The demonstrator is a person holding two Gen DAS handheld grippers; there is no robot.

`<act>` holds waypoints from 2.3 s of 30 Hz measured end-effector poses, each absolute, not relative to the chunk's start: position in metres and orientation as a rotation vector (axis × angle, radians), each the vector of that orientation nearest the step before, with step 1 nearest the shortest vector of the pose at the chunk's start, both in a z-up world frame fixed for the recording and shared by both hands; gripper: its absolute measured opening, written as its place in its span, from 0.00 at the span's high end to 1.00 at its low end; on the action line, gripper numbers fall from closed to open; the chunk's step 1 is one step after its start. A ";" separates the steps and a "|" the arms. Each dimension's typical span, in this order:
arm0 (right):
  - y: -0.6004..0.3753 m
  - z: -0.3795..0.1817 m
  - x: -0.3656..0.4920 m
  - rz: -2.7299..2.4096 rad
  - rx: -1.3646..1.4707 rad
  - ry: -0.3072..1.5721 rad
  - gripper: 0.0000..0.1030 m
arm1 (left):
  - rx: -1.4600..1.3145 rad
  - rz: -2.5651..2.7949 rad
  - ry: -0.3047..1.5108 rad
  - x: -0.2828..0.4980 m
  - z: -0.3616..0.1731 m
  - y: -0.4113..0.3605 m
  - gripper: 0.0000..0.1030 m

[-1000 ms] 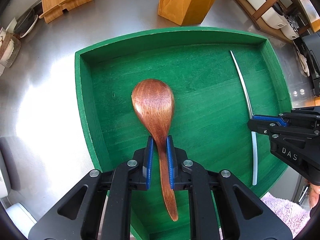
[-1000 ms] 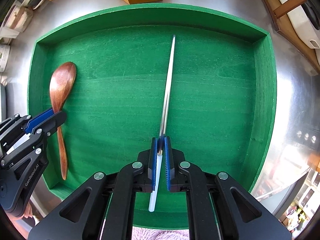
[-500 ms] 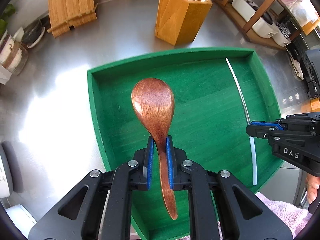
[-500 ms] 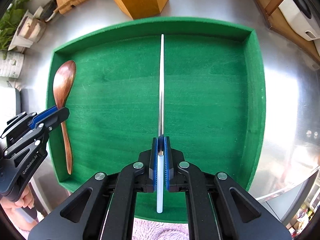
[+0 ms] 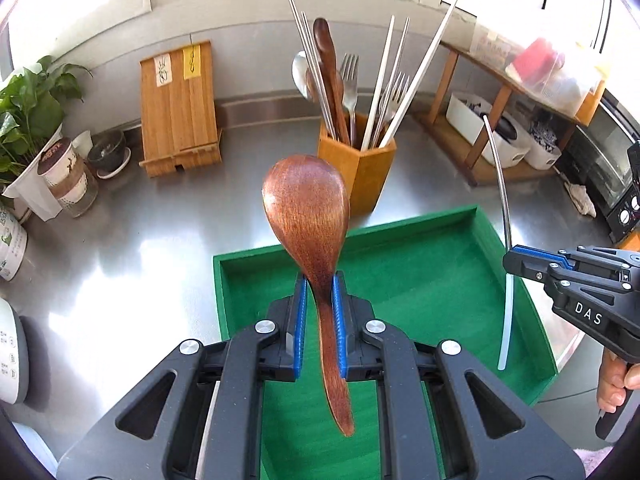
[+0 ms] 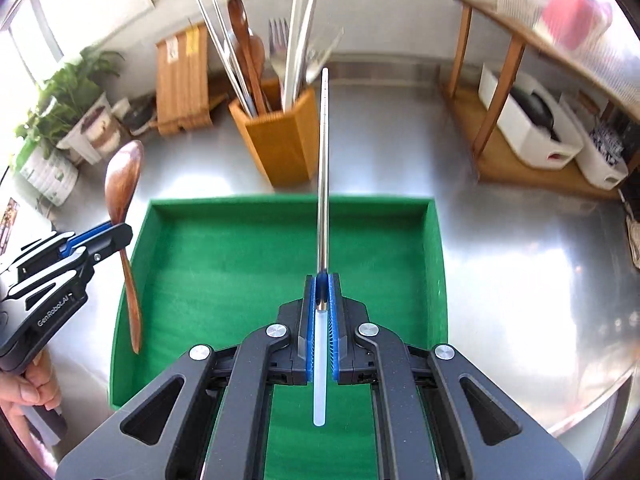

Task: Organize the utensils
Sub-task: 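Lift the wooden spoon and silver chopstick up toward the wooden holder with both tools, then lower the spoon and chopstick into the wooden holder and open both tools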

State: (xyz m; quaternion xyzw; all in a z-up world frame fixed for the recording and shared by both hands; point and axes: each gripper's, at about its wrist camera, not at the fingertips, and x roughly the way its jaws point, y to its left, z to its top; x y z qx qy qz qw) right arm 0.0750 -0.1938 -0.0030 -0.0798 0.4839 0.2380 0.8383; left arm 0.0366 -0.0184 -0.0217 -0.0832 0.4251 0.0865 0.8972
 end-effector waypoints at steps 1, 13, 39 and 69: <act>-0.193 -0.003 0.072 0.508 -0.162 0.991 0.94 | -0.176 0.180 0.857 0.039 -0.021 -0.020 0.89; -0.211 0.021 0.078 0.558 -0.022 0.739 0.94 | -0.221 0.236 0.648 0.034 -0.002 -0.017 0.89; -0.163 0.049 0.177 0.722 0.082 0.488 0.94 | -0.370 0.208 0.353 0.136 0.031 0.031 0.89; -0.142 0.008 0.205 0.749 0.057 0.538 0.94 | -0.257 0.114 0.406 0.168 -0.021 0.018 0.89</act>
